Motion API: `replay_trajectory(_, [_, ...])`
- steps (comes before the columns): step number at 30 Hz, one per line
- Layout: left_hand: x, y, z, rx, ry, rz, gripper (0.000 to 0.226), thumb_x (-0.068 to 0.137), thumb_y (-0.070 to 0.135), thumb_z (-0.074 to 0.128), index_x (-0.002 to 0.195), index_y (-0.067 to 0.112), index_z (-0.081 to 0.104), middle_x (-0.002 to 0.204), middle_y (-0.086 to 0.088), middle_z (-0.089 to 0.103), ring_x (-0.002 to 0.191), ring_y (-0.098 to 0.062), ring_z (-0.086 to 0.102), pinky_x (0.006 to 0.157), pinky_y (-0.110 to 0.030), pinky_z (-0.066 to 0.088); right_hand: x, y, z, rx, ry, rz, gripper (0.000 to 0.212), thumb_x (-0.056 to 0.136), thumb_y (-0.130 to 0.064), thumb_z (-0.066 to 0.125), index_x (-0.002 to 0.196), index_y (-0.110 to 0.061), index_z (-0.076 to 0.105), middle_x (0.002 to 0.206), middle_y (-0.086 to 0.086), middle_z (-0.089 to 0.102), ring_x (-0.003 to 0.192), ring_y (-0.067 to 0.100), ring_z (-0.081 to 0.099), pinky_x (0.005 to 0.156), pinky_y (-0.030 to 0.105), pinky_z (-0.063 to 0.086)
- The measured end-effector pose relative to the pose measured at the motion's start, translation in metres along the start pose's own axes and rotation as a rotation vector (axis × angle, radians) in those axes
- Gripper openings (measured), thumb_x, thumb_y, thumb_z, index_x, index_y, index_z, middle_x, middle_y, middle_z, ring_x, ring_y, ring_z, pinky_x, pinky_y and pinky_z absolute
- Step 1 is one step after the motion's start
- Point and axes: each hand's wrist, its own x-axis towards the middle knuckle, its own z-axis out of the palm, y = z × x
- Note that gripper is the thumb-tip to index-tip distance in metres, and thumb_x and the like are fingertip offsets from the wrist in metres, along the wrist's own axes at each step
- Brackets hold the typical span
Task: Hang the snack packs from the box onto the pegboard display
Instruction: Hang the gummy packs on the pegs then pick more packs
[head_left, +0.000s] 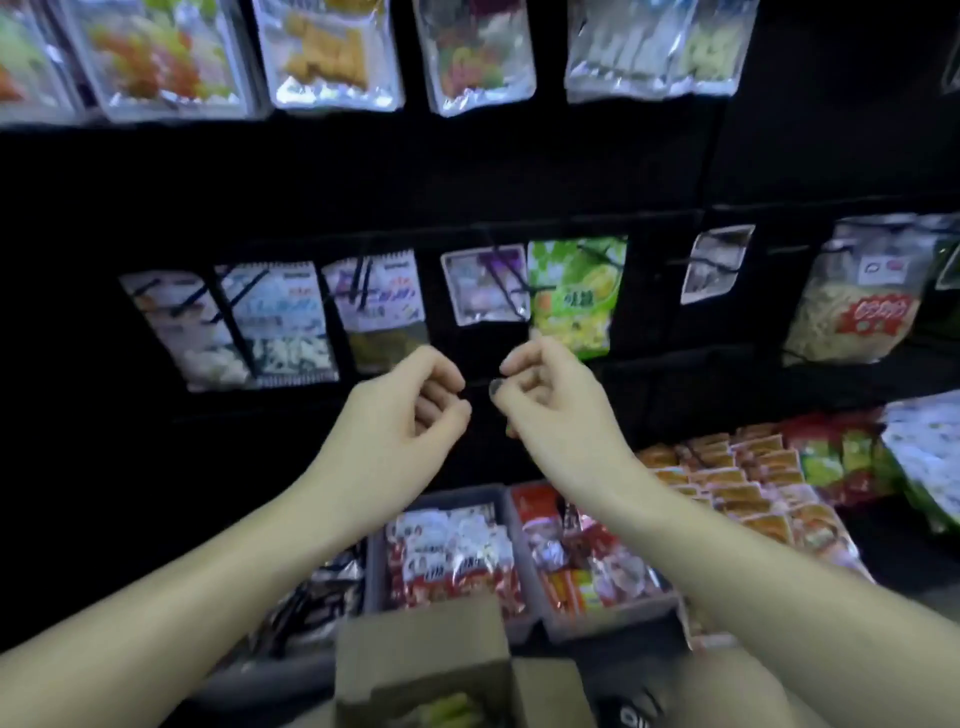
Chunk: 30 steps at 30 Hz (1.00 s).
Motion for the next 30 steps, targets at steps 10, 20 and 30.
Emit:
replay_trajectory(10, [-0.201,-0.182,0.071,0.252,-0.441,-0.394,0.016,0.098,0.018,0.062,0.111,0.027,0.058,0.091,0.009,0.066,0.083,-0.009,0.065,0.079,-0.037,0.056,-0.137,0.188,0.123,-0.428,-0.575,0.422,0.018,0.089,-0.006,0.061,0.104,-0.015,0.061,0.088,-0.001,0.064,0.091,0.024,0.063,0.07,0.029,0.042])
replay_trajectory(20, [-0.246,-0.237,0.118,0.357,-0.961,-0.537,0.048,0.105,0.029,0.054,0.15,0.019,0.042,0.146,-0.011,0.054,0.128,-0.034,0.057,0.098,-0.042,0.053,-0.198,0.28,0.161,-1.095,-0.989,0.57,0.051,0.102,-0.011,0.049,0.151,-0.006,0.037,0.148,0.023,0.039,0.13,0.039,0.052,0.104,0.043,0.047])
replay_trajectory(30, [-0.254,-0.251,0.125,0.435,-1.097,-0.541,0.046,0.106,0.031,0.049,0.149,0.019,0.039,0.143,-0.013,0.052,0.124,-0.035,0.056,0.094,-0.042,0.052,-0.222,0.318,0.18,-0.965,-1.056,0.87,0.059,0.102,-0.031,0.043,0.158,-0.017,0.028,0.155,0.013,0.047,0.136,0.036,0.051,0.108,0.042,0.046])
